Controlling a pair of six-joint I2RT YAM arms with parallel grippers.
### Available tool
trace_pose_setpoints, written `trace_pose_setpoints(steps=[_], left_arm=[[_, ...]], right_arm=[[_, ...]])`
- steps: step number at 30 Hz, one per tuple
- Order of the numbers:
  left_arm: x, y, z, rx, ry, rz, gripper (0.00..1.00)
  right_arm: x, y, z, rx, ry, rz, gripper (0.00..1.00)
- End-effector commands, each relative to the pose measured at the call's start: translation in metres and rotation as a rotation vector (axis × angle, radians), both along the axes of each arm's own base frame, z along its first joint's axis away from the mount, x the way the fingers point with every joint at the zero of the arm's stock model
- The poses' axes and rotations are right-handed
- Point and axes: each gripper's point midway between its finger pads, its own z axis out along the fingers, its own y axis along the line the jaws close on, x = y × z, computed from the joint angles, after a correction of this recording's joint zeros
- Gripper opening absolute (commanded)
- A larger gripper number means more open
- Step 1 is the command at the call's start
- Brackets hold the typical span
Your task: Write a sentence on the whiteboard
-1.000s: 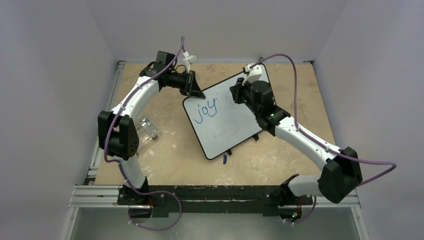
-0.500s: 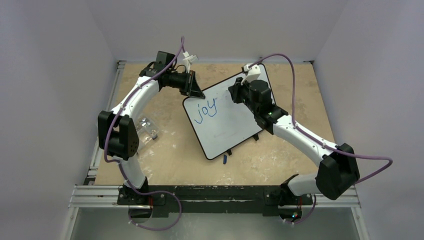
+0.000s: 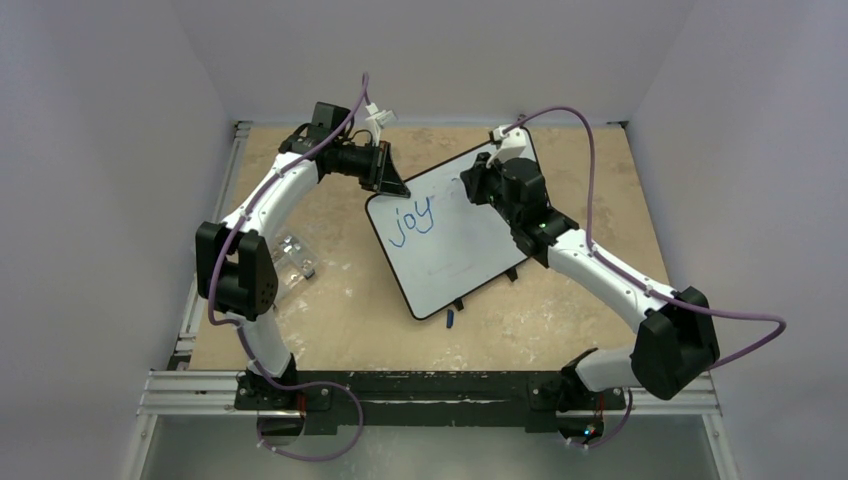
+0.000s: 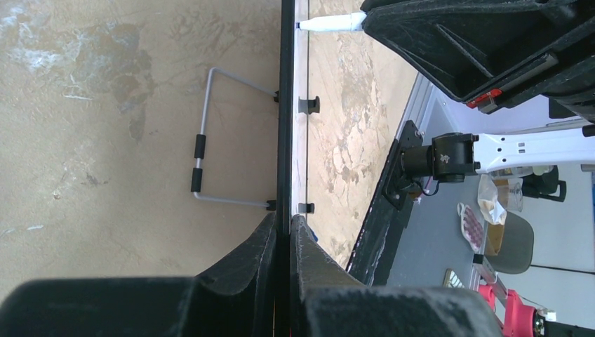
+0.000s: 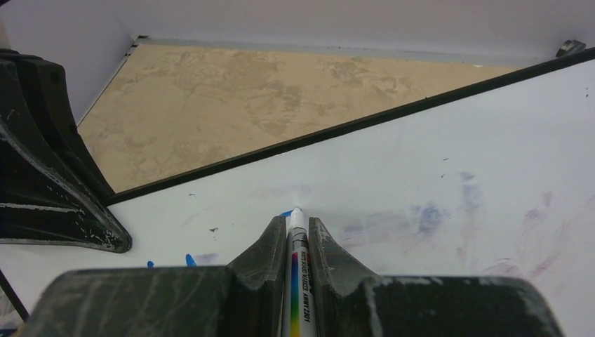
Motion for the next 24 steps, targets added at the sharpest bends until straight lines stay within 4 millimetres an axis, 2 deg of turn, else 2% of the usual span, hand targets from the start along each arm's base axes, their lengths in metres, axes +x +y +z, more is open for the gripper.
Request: trace_pose_setpoints(steps=[1,7,13,24], left_arm=[[-0.004,-0.004,0.035,-0.037,-0.133,-0.028,0.0],[-0.004,-0.004,0.037,-0.039,-0.138,-0.026,0.0],[-0.004,-0.003,0.038,-0.038,-0.138,-0.023,0.0],[-0.004,-0.003,0.041,-0.037,-0.15,-0.019,0.0]], right_arm=[[-0.001,0.001,0.012,0.035,-0.016,0.005,0.0],[-0.013,0.004,0.003,0.06,0.011,0.042,0.0],[-0.022,0.006,-0.013,0.072,0.054,0.066,0.0],[-0.038,-0.001,-0.03,0.089,0.087,0.069,0.0]])
